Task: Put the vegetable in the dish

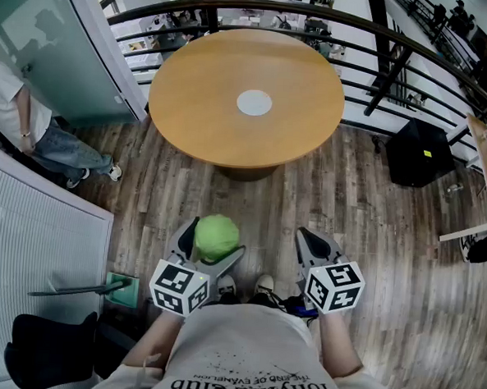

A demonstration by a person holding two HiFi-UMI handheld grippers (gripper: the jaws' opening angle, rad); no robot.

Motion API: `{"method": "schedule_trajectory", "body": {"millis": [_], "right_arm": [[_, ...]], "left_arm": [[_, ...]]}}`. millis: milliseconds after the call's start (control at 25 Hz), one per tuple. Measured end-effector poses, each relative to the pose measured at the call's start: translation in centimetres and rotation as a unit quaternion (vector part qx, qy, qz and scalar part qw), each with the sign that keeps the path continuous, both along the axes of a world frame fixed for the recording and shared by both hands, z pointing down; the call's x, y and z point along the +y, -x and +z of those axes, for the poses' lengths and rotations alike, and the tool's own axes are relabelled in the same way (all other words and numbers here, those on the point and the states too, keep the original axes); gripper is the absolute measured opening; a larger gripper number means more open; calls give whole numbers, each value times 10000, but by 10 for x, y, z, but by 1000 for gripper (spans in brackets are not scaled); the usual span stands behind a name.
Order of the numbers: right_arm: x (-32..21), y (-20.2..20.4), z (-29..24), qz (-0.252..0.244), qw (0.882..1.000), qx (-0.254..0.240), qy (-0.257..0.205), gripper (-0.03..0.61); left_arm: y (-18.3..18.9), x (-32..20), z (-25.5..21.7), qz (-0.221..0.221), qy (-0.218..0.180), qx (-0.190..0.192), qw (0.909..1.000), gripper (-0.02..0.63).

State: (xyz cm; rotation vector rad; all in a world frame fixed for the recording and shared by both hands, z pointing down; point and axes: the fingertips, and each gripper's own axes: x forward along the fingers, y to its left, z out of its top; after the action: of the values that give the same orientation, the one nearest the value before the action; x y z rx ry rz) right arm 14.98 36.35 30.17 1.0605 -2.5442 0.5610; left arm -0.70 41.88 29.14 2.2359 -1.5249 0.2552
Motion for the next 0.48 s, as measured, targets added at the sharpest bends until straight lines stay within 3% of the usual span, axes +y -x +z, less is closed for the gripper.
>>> {"method": "schedule_trajectory", "body": {"millis": [480], "right_arm": [[4, 7, 5, 88, 9999, 74, -32, 24]], "left_arm": [[10, 4, 4, 120, -34, -38, 9999, 500]]}}
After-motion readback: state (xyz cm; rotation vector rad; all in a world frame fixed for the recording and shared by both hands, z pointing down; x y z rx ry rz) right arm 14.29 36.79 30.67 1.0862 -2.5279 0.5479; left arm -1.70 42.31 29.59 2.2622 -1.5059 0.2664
